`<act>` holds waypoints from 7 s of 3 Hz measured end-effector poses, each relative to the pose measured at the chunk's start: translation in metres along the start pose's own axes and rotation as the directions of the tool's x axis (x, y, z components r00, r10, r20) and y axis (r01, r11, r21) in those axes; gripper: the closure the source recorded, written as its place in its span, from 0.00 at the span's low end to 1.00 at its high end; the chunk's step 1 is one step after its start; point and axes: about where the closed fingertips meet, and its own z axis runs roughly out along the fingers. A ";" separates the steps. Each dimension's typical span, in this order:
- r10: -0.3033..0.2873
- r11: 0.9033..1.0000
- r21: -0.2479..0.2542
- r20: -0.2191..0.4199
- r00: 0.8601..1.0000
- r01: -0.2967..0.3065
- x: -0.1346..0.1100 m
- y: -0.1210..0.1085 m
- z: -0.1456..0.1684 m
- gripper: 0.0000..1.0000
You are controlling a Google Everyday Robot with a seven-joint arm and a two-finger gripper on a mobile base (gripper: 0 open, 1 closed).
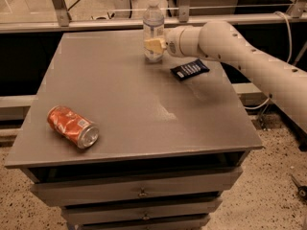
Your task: Move blue plastic bottle near rxbar blueberry
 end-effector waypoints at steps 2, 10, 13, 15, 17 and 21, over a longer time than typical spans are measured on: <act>0.000 1.000 -0.002 0.000 1.000 0.000 0.000 0.001 0.001 0.50; -0.060 0.998 -0.027 0.047 0.997 0.061 -0.030 0.003 -0.007 0.96; -0.015 0.998 0.057 0.003 1.000 0.015 -0.005 -0.026 -0.049 0.88; 0.049 0.997 0.066 0.021 0.999 -0.050 0.023 -0.037 -0.050 0.43; 0.059 0.996 0.067 0.029 0.998 -0.061 0.028 -0.040 -0.050 0.00; 0.077 0.993 -0.109 0.222 0.972 -0.054 -0.029 -0.104 -0.161 0.00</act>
Offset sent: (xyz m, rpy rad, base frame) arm 0.0000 0.0000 0.0000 0.0000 0.0000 0.0000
